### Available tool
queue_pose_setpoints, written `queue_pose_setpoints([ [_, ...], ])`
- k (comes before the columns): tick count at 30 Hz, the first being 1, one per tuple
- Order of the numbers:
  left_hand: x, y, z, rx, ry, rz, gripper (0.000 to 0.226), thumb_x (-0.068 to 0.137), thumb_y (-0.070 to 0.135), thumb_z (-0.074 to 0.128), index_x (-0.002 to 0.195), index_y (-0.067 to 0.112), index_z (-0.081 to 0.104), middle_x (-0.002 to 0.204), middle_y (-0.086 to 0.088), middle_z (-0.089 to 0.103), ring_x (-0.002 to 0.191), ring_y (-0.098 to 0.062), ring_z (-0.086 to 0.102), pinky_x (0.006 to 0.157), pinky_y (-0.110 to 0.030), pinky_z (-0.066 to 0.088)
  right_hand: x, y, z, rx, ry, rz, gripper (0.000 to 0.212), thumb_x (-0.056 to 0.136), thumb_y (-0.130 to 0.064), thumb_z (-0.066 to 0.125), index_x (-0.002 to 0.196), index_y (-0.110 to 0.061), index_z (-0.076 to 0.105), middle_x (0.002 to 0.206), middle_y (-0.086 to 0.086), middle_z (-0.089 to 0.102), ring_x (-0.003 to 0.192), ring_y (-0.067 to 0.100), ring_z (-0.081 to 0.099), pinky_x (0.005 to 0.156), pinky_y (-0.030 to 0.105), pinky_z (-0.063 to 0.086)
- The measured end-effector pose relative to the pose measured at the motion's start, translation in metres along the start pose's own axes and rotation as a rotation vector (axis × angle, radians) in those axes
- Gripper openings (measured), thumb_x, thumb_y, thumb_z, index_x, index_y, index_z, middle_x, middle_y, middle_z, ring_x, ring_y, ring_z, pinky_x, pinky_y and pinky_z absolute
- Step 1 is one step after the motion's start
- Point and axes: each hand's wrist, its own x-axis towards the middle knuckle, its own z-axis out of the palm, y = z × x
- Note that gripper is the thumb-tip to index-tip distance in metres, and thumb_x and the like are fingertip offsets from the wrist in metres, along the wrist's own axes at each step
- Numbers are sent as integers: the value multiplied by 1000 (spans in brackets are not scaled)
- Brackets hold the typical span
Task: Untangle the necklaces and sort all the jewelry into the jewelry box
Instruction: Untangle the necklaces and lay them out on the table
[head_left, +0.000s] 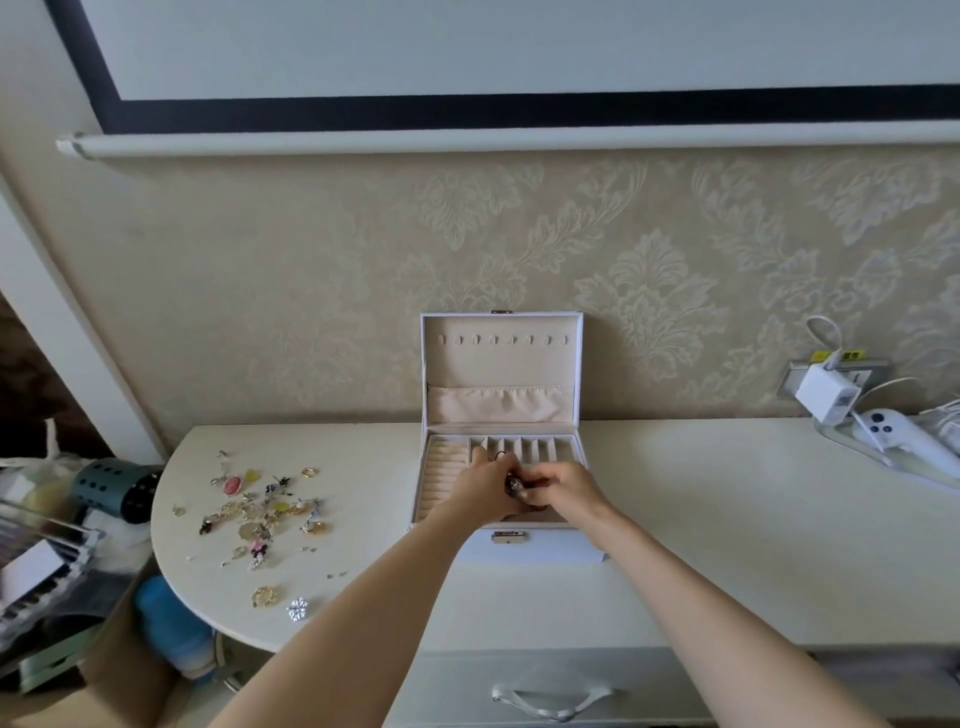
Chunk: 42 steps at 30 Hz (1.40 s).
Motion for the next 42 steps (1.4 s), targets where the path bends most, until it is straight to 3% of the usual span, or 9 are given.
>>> queue_pose_setpoints([
  [4,6,-1,1,-37,107,-29,36,85,26,61,116,12,52,112,-15,54,100,-33,55,77,-31,42,12,-2,-3,-81,228,-83,12,78,-14,72,90,-18,73,92,-6,71,88,9,63,79,21,47],
  [6,9,-8,0,-239,181,-67,27,85,16,60,111,9,55,102,-13,62,93,-30,58,71,-29,43,15,2,-2,-215,323,-111,6,81,-20,69,82,-26,69,88,-11,68,86,9,61,80,26,48],
  [10,8,-28,-15,-725,381,-179,15,85,2,55,96,12,54,77,-5,58,67,-21,51,53,-26,40,10,9,7,-450,132,-163,13,80,-34,69,84,-22,67,82,-10,63,81,12,58,74,28,46],
  [16,-4,-56,-37,-837,692,-189,17,85,-1,50,96,11,50,75,-1,55,60,-13,48,47,-15,39,4,-5,38,-696,-139,-411,31,68,-44,78,80,-24,59,76,-15,49,71,4,47,57,11,31],
  [19,-9,-74,-39,-851,749,-229,15,86,-2,49,94,11,49,76,-4,55,60,-13,48,49,-21,38,4,-6,38,-830,-105,-528,32,74,-44,74,71,-22,50,71,-13,50,66,12,46,54,20,28],
  [24,-19,-87,-32,-888,692,-326,13,88,-1,48,96,9,47,69,-5,53,57,-16,47,41,-16,38,1,-9,38,-904,-55,-546,34,79,-40,70,67,-19,47,74,-1,62,66,16,46,62,28,31],
  [30,-26,-80,-12,-876,448,-359,11,89,3,51,97,10,49,79,-10,58,59,-17,49,50,-24,36,0,0,7,-933,20,-420,35,74,-41,75,61,-20,50,64,-2,65,67,19,58,71,30,48],
  [38,-24,-68,-5,-855,379,-374,12,89,4,50,97,12,49,73,-4,55,59,-14,48,49,-21,37,-3,15,-48,-1009,78,-229,47,73,-44,75,53,-21,39,56,-10,50,64,15,52,60,26,40],
  [42,-22,-63,-2,-871,305,-373,13,89,1,49,97,10,49,70,-3,54,58,-13,49,49,-20,37,-1,5,-44,-962,92,-315,25,86,-47,56,73,-26,54,81,-11,54,83,14,55,67,27,40],
])
